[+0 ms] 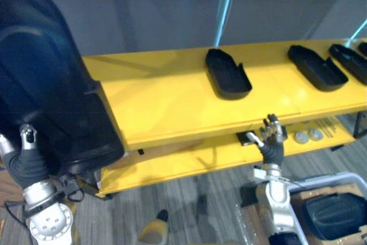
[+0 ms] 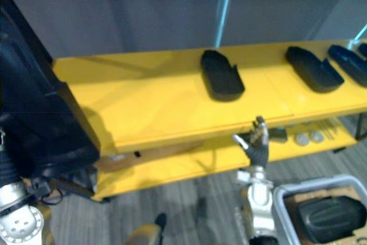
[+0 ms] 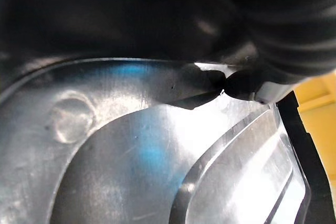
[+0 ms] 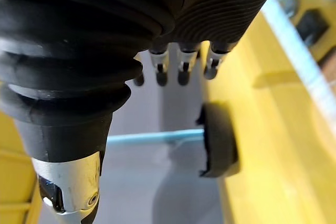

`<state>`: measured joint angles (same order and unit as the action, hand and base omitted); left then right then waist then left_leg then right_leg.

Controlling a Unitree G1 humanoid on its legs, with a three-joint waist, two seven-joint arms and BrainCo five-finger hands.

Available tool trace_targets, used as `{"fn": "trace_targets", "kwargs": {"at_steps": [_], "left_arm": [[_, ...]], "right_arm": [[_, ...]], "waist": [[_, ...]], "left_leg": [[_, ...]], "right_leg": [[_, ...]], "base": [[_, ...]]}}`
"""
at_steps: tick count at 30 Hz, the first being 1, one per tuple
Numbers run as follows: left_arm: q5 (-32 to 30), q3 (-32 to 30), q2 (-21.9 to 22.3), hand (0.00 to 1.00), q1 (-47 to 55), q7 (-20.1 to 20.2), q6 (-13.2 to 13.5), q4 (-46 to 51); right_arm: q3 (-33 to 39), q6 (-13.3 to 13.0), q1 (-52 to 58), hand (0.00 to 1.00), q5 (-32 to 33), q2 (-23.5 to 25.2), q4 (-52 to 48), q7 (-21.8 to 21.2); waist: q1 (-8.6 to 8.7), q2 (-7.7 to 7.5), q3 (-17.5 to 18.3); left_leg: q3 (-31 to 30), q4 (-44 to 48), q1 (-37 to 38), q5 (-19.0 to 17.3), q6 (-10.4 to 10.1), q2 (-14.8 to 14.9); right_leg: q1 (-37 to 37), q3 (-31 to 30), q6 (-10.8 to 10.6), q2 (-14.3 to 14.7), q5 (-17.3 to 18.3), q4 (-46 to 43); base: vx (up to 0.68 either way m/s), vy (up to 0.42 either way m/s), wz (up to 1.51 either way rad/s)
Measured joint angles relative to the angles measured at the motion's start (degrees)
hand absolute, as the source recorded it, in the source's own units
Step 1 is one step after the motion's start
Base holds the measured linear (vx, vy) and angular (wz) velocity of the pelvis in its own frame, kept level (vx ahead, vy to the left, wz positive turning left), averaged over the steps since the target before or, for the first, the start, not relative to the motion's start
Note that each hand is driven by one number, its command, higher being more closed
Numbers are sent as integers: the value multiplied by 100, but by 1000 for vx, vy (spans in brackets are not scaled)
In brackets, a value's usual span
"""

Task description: Walk over and take plastic housings, then place them on the shelf

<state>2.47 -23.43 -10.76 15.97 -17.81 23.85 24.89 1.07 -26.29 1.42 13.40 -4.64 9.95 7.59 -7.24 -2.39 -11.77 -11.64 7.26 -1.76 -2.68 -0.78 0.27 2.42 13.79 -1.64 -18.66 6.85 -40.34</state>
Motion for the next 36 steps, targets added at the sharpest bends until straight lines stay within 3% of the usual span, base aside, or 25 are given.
{"fn": "trace_targets", "kwargs": {"at_steps": [2, 4, 6, 7, 12, 14, 16, 18, 21, 24, 26, 29, 32, 36], "left_arm": [[66, 19, -16, 100, -216, 3, -6, -24], [173, 136, -12, 100, -475, -16, -21, -192], [198, 185, -12, 100, -548, -6, -26, -222], [206, 196, 17, 100, -569, 7, -24, -224], [149, 217, 24, 100, -536, 70, -22, -39], [140, 220, 30, 100, -553, 45, -21, 37], [62, 233, 71, 100, -571, 3, -30, 80], [-226, 237, 236, 100, -523, -131, -85, 95], [-366, 280, 284, 100, -393, -255, -228, 94], [-354, 279, 308, 100, -108, -316, -273, 87], [-346, 263, 362, 100, -25, -307, -263, 86], [-228, 77, 502, 100, 264, -263, -240, 76], [-225, -90, 525, 100, 456, -165, -177, 63], [7, -185, 593, 100, 447, 71, 24, 49]], "right_arm": [[87, -2, 2, 0, -80, -6, -214, -4], [317, -15, -4, 0, -68, -104, -360, 0], [408, -14, -9, 0, -65, -195, -376, -9], [499, -19, -84, 0, -65, -299, -396, -37], [500, -20, -280, 0, 60, -469, -492, -272], [463, -21, -278, 0, 96, -474, -712, -436], [410, -41, -305, 0, 161, -475, -876, -572], [150, -249, -478, 0, 135, -467, -941, -549], [-295, -513, -871, 0, -154, -417, -1092, -233], [-747, -705, -1403, 0, -534, -345, -1381, 81], [-817, -728, -1493, 0, -648, -336, -1436, 151], [-1104, -716, -1551, 0, -754, -305, -1391, 240], [-1321, -717, -1624, 0, -757, -210, -1319, 216], [-1534, -700, -1670, 0, -869, -184, -933, 121]], "waist": [[177, 44, 13], [185, 13, 31], [186, -82, 89], [178, -98, 124], [197, 204, 224], [225, 245, 251], [233, 253, 256], [230, 274, 302], [128, 313, 350], [20, 331, 374], [-1, 350, 395], [-286, 384, 407], [-314, 377, 412], [-331, 375, 412]], "left_leg": [[-200, -29, -1, -1, -35, 125], [-230, -71, 65, -12, -53, 66], [-194, -71, 68, -27, -76, -38], [-180, -71, 81, -125, -211, -134], [152, -97, 90, -243, -385, 173], [267, -108, 93, -251, -398, 259], [265, -107, 75, -248, -400, 273], [205, -108, 75, -243, -405, 251], [90, -116, 60, -219, -439, 212], [206, -312, 39, 110, -490, 125], [490, -434, -38, 288, -413, 101], [585, -668, -37, 457, -379, 93], [774, -701, -144, 579, -292, 99], [971, -711, -121, 675, -287, 95]], "right_leg": [[74, -8, -60, 522, 403, 876], [70, -242, -177, 782, 335, 1873], [19, -269, -164, 785, -87, 2279], [-124, -231, -355, 746, -269, 2585], [-516, -199, -406, 1083, -397, 3530], [-577, -220, -371, 1175, -476, 3710], [-626, -193, -375, 1199, -516, 3827], [-721, -99, -377, 1192, -545, 3924], [-874, 124, -378, 1179, -543, 4000], [-1150, 707, -371, 1096, -480, 4045], [-1299, 1109, -377, 1059, -410, 4033], [-1480, 1563, -422, 1026, -313, 3969], [-1557, 1881, -410, 976, -215, 3869], [-1536, 1860, -387, 919, -182, 3774]], "base": [[-136, -15, 51], [-12, -55, 41], [148, -89, 28], [153, -147, 16], [93, -154, -15], [41, -81, -13], [17, -34, 2], [15, -9, 17], [6, -5, 42], [3, -26, 83], [-22, -11, 116], [-36, 2, 83], [-4, 26, 73], [4, 33, 6]]}}
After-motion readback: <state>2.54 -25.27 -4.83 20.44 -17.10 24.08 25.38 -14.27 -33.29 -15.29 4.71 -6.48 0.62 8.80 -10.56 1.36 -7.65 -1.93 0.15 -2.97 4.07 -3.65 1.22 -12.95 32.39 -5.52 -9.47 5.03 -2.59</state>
